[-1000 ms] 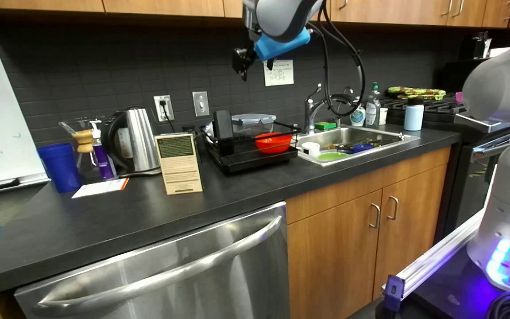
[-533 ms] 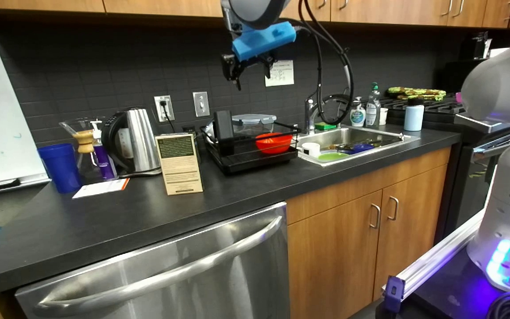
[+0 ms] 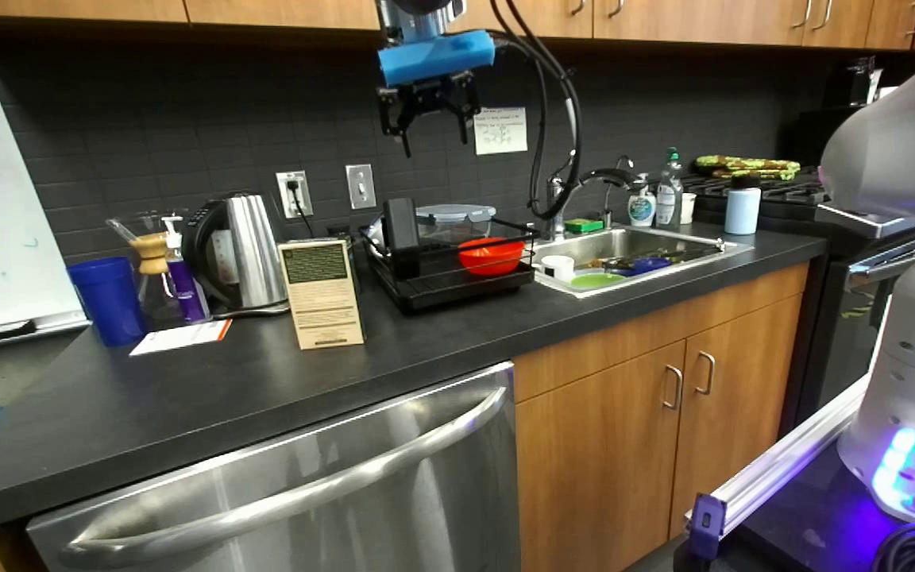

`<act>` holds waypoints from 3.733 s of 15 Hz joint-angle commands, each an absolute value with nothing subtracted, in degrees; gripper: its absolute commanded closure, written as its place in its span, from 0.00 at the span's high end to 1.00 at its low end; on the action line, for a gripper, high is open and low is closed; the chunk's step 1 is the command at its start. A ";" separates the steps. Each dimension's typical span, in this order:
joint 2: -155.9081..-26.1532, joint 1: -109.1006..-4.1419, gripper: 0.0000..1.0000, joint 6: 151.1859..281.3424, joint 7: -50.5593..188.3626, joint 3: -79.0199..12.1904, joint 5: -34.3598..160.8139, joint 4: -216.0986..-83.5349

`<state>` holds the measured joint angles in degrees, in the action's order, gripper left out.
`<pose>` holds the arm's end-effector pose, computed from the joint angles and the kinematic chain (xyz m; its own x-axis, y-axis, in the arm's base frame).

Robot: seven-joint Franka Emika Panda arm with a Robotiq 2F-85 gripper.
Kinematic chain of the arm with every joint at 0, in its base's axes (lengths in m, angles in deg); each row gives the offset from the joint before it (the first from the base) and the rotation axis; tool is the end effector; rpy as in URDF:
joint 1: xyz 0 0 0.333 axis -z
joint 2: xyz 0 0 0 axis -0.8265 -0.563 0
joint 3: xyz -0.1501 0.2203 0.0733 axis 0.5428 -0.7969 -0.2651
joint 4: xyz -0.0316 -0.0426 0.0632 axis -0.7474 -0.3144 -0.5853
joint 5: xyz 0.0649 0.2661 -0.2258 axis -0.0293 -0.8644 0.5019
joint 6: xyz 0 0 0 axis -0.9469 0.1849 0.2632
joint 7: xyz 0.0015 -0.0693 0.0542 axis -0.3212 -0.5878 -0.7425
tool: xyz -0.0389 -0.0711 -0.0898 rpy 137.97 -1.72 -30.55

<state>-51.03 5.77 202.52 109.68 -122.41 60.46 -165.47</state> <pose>0.4728 0.2746 0.4883 0.8520 -0.2665 0.4506 -0.3514 -0.9291 0.1149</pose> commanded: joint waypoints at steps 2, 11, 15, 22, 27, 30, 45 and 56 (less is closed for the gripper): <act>-53.04 22.01 1.00 201.17 110.34 -136.24 53.30 -160.59; -39.03 35.17 1.00 201.76 106.78 -143.99 32.66 -153.20; -35.54 34.78 1.00 203.52 106.44 -142.66 31.99 -151.83; -31.82 35.19 1.00 203.58 107.59 -138.96 33.70 -150.44; -31.48 36.12 1.00 202.78 107.84 -136.13 34.45 -149.79; -32.10 38.31 1.00 200.60 107.05 -136.42 34.16 -149.23; -33.22 44.34 1.00 184.11 98.55 -140.16 28.32 -143.59; -31.49 45.64 1.00 180.22 97.08 -140.67 23.05 -143.18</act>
<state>-32.29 44.72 182.21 98.29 -140.71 25.15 -144.83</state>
